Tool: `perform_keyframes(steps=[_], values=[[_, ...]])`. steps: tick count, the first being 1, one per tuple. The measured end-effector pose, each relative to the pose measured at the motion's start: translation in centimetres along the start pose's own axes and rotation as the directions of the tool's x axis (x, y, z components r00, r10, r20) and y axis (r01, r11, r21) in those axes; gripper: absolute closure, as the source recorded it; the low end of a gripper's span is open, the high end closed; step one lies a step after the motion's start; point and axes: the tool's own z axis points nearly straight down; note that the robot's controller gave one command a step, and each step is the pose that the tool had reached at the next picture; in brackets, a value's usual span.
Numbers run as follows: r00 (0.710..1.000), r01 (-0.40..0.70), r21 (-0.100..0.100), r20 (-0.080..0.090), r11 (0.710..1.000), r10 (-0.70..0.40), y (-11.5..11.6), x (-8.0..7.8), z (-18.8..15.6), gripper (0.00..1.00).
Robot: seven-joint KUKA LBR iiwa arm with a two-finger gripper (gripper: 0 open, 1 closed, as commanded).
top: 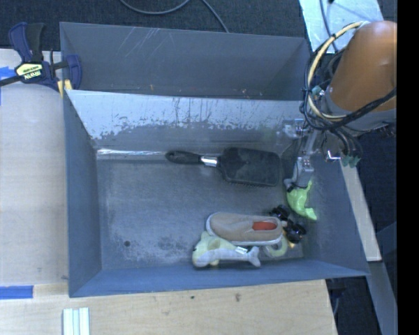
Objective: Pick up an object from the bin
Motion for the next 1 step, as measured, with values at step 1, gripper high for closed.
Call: perform_keyframes(steps=[1], values=[[1.000,0.002,0.001,0.007,1.000,-0.002,0.04,-0.09,-0.45,0.00]])
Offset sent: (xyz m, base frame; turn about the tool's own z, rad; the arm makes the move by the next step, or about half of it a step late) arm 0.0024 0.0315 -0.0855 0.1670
